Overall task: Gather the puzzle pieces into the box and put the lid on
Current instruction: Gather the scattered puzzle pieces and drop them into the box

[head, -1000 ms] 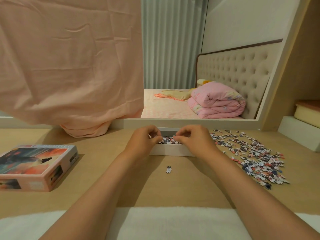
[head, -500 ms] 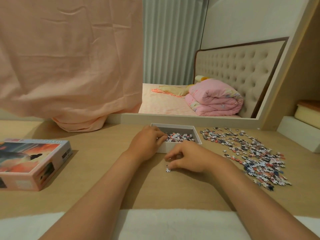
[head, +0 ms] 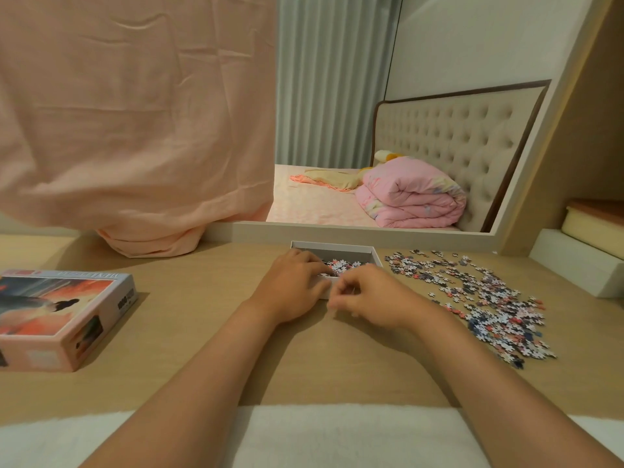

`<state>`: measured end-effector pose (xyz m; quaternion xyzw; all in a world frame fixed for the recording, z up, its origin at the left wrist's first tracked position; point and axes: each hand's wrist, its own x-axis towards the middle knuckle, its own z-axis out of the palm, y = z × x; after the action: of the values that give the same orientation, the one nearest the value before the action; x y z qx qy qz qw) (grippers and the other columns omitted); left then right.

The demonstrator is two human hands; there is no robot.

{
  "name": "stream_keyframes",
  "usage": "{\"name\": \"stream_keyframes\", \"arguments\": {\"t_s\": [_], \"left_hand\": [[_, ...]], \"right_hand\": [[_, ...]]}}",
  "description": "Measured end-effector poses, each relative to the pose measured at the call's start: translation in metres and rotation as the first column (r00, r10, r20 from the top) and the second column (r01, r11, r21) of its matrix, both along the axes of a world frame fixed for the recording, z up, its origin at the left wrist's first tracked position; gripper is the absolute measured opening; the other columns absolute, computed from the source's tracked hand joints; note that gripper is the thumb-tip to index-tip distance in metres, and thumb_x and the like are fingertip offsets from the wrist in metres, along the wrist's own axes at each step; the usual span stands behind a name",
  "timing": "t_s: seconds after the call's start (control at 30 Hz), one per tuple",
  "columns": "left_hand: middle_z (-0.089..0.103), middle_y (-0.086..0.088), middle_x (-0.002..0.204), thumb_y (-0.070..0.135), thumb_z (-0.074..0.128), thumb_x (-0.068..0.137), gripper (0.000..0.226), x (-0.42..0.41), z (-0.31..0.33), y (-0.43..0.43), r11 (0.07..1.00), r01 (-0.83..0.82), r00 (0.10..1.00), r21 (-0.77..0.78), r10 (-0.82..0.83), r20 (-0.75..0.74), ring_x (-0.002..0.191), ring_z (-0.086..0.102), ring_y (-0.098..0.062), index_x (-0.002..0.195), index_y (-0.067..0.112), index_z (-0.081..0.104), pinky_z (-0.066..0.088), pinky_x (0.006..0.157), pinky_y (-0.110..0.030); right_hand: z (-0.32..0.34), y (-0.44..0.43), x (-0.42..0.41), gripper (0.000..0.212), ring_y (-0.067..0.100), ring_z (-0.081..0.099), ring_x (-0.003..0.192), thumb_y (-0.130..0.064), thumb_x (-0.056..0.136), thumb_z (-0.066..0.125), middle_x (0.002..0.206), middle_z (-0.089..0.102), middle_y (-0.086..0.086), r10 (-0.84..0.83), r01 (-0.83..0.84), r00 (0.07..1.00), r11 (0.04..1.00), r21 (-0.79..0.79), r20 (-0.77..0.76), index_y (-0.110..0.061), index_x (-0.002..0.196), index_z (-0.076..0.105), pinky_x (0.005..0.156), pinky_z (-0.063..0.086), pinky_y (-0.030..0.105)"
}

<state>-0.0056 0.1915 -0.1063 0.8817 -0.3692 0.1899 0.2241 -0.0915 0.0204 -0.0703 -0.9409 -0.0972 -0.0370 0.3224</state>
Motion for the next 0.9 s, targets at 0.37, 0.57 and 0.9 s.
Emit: {"name": "stream_keyframes", "arguments": {"t_s": [0.37,0.57,0.9], "left_hand": [[0.065,0.003,0.121,0.037,0.049,0.096,0.034,-0.003,-0.001,-0.005,0.999,-0.015,0.999,0.05,0.013,0.042,0.112,0.054,-0.02,0.125,0.03,0.065,0.039,0.095,-0.033],[0.061,0.01,0.131,0.053,0.036,0.088,0.052,-0.008,-0.002,-0.01,0.989,-0.041,0.997,0.142,0.031,0.07,0.123,0.049,-0.014,0.131,0.033,0.059,0.025,0.109,-0.031],[0.054,0.008,0.139,0.042,0.051,0.095,0.043,-0.067,0.029,-0.079,0.99,0.11,0.987,0.084,-0.119,0.11,0.127,0.044,-0.016,0.136,0.028,0.055,0.024,0.107,-0.032]], "right_hand": [[-0.003,-0.021,0.02,0.02,0.019,0.058,0.108,-0.039,0.096,0.06,0.115,0.07,-0.012,-0.359,0.434,0.865,0.885,-0.167,0.35,-0.037,0.107,0.075,0.084,0.048,0.035],[-0.013,-0.03,0.021,0.039,0.024,0.038,0.136,-0.049,0.101,0.044,0.148,0.05,-0.001,-0.28,0.341,0.935,0.877,-0.34,0.216,-0.036,0.133,0.061,0.112,0.032,0.041],[-0.005,-0.11,-0.03,0.053,0.023,0.033,0.144,-0.054,0.095,0.049,0.159,0.034,0.0,-0.391,0.402,0.916,0.89,-0.217,0.094,-0.033,0.144,0.051,0.117,0.028,0.046]]}}
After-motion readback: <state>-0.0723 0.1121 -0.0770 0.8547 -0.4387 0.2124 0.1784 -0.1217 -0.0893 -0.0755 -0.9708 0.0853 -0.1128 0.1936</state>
